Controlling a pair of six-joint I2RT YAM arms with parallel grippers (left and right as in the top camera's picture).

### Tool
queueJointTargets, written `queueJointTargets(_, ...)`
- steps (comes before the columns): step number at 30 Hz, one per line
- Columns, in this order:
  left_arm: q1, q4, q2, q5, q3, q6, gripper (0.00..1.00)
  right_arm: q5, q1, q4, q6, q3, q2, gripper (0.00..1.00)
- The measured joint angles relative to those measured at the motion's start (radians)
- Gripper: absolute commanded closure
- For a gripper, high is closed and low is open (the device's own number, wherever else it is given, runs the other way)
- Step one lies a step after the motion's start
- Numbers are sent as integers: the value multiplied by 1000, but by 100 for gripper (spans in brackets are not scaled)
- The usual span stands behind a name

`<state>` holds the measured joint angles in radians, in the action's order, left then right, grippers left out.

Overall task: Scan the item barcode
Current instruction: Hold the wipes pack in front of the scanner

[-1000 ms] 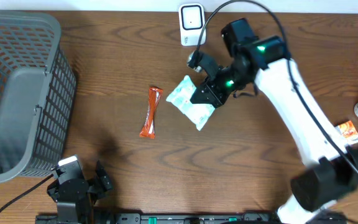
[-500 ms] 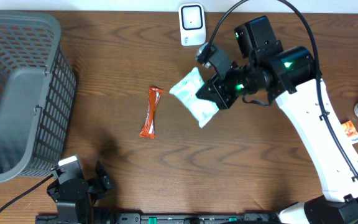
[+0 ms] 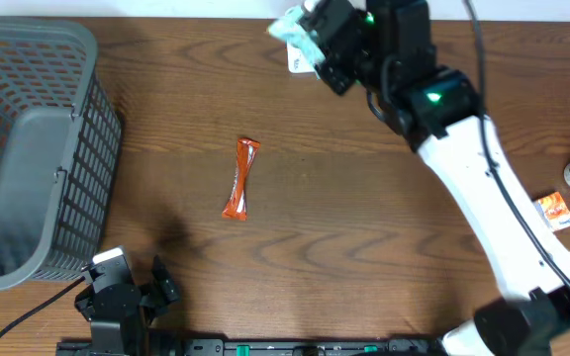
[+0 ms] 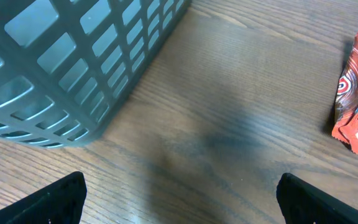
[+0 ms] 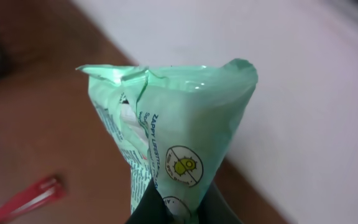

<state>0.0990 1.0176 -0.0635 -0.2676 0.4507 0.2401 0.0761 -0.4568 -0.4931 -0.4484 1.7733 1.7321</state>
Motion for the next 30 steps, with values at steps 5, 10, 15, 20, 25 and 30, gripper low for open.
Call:
queueJointTargets(5,0,1,0,0,0,0,2,-137,0,357,-106,-2,182,98)
queueJointTargets(10,0,0,-2,0,0,0,2,-261,0,780,-195,-4,362,99)
queueJointTargets(15,0,1,-1,0,-1,0,2,-319,1,1084,-285,-3,522,98)
queueJointTargets(20,0,1,-1,0,-1,0,2,-338,1,1194,-362,-3,681,98)
queueJointTargets(25,0,1,-1,0,-1,0,2,-343,0,1199,-400,-3,786,98)
queueJointTargets(30,0,0,-1,0,-1,0,2,-351,-16,1162,-406,-1,795,98)
